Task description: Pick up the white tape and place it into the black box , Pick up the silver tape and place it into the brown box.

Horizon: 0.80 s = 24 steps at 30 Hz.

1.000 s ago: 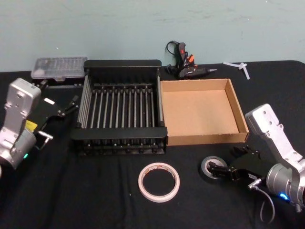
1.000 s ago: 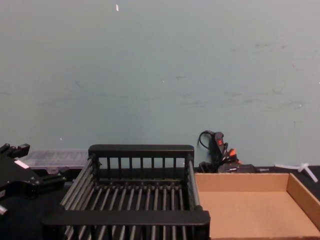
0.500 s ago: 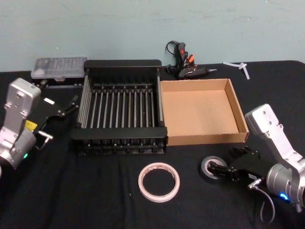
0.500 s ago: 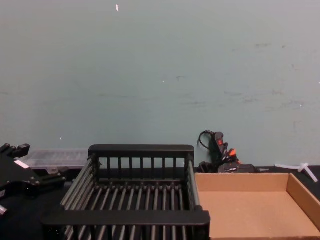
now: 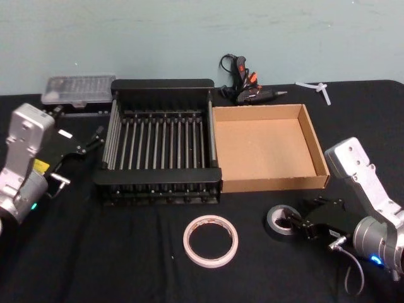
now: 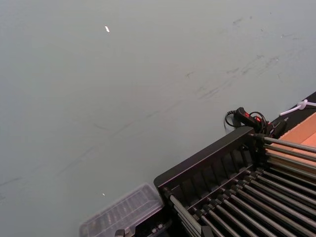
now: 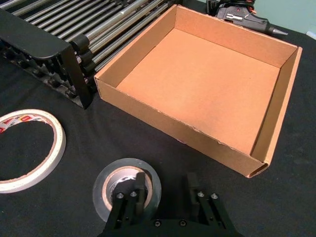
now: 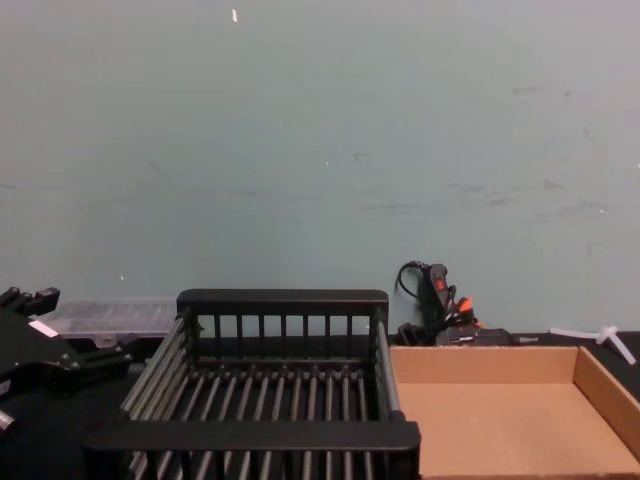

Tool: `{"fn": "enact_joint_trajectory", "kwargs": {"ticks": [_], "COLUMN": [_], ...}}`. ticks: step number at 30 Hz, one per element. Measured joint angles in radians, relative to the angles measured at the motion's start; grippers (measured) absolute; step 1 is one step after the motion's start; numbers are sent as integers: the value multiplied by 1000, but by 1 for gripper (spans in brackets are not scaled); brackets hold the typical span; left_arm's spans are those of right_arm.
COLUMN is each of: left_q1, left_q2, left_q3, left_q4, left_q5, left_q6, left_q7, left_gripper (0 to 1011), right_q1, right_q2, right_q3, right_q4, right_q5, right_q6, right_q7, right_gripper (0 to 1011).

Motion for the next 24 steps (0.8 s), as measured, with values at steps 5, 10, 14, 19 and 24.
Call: {"fn": "enact_joint_trajectory", "kwargs": {"ticks": [5, 10, 14, 19, 24], "left_q1": [0, 0, 0, 0, 0], "left_q2": [0, 0, 0, 0, 0], "left_q3": [0, 0, 0, 0, 0], "left_q4": [0, 0, 0, 0, 0], "left_q5": [0, 0, 0, 0, 0], "left_q6": [0, 0, 0, 0, 0], "left_q7": [0, 0, 0, 0, 0], "left_gripper": [1001, 1001, 1001, 1001, 1001], "right_q1": [0, 0, 0, 0, -1], "right_q2": [0, 0, 0, 0, 0], "right_q3": [0, 0, 0, 0, 1], "right_q4": [0, 0, 0, 0, 0], "right_q5": [0, 1, 1, 1, 1], "right_q6": [0, 0, -1, -1, -1], "right_q7": [0, -1, -1, -1, 0], "right_gripper": [365, 204, 136, 135, 136]}}
